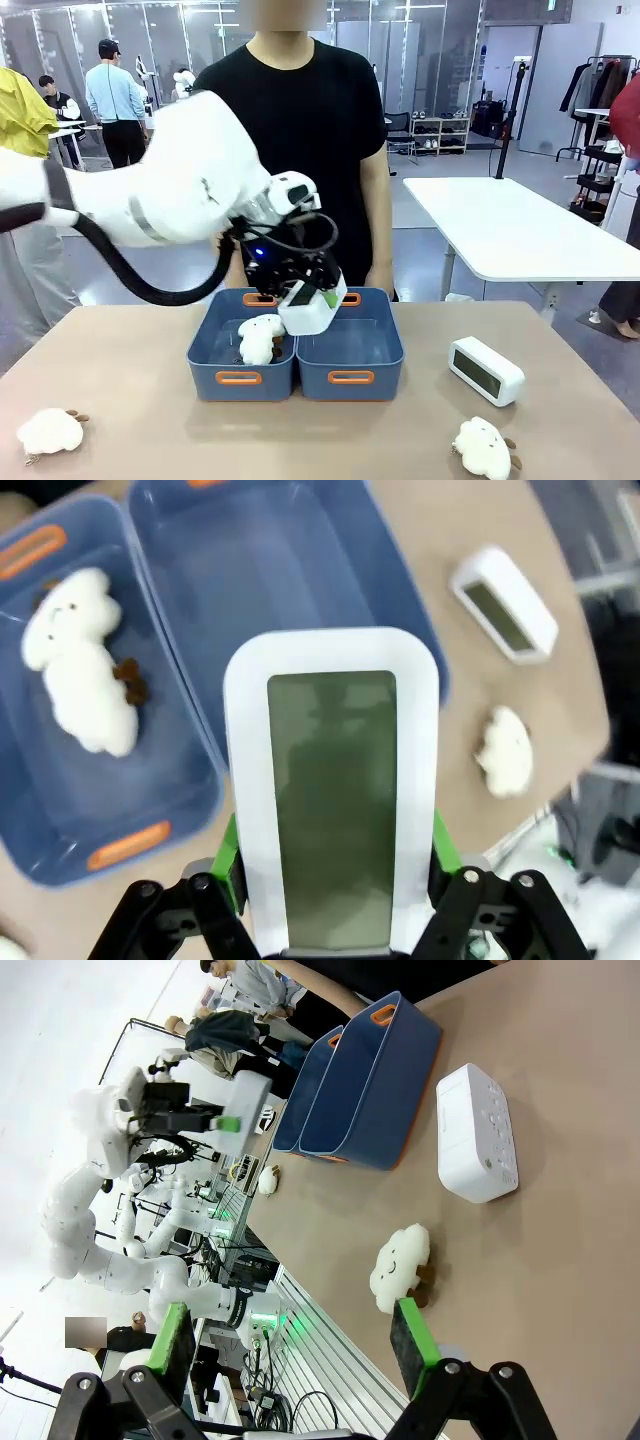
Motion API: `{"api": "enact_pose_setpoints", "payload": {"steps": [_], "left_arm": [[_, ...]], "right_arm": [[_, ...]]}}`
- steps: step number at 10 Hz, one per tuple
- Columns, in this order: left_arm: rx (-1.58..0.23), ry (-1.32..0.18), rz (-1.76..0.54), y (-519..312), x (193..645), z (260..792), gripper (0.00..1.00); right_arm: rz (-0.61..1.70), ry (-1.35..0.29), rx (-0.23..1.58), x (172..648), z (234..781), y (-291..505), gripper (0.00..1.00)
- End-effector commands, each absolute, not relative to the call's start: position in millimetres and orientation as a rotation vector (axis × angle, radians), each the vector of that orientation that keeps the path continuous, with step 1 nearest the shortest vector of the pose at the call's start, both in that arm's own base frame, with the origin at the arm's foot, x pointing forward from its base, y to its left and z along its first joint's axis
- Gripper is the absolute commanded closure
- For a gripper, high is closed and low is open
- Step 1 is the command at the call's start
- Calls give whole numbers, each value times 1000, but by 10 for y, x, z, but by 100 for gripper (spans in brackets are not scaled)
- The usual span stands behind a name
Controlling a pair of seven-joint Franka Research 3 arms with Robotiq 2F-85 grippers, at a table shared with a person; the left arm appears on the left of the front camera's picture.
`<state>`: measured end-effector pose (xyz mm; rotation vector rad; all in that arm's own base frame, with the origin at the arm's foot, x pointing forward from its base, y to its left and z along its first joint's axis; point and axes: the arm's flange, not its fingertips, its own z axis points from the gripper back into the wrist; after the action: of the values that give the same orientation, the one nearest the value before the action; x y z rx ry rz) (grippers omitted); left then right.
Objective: Sort the digital clocks into the basket.
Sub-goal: Pick up the Digital clock from the table and place it into the empty Plastic storage basket.
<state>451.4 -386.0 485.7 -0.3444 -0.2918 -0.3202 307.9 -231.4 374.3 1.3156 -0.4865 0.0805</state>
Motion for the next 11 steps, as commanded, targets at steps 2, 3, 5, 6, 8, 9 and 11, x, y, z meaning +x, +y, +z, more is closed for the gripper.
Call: {"api": "enact_pose_setpoints", "payload": {"steps": [2,3,5,6,8,9,11], "left_arm": [[-283,-400,-170,-4392,4944,4494,22],[-273,-411,-172,-4476,5086,4347,22],[-237,-363,-142,-4643,5190,4055,22],[-221,-355,-133,-4702,5216,3958,22],[-202,-345,-125,-4728,5265,3902,22],[-206,-337,-121,-4732,5260,3900,0],[-203,-338,-125,-4725,5211,3933,0]], "right_arm": [[85,-497,1324,3070,3753,-2313,0],[85,-497,1324,3070,3753,-2313,0],[85,-497,1324,3070,3753,-2313,0],[85,-497,1324,3070,3753,-2313,0],[85,-497,1324,3070,3753,-2313,0],[85,-497,1324,3070,3753,-2313,0],[85,-497,1324,3070,3753,-2313,0]]}}
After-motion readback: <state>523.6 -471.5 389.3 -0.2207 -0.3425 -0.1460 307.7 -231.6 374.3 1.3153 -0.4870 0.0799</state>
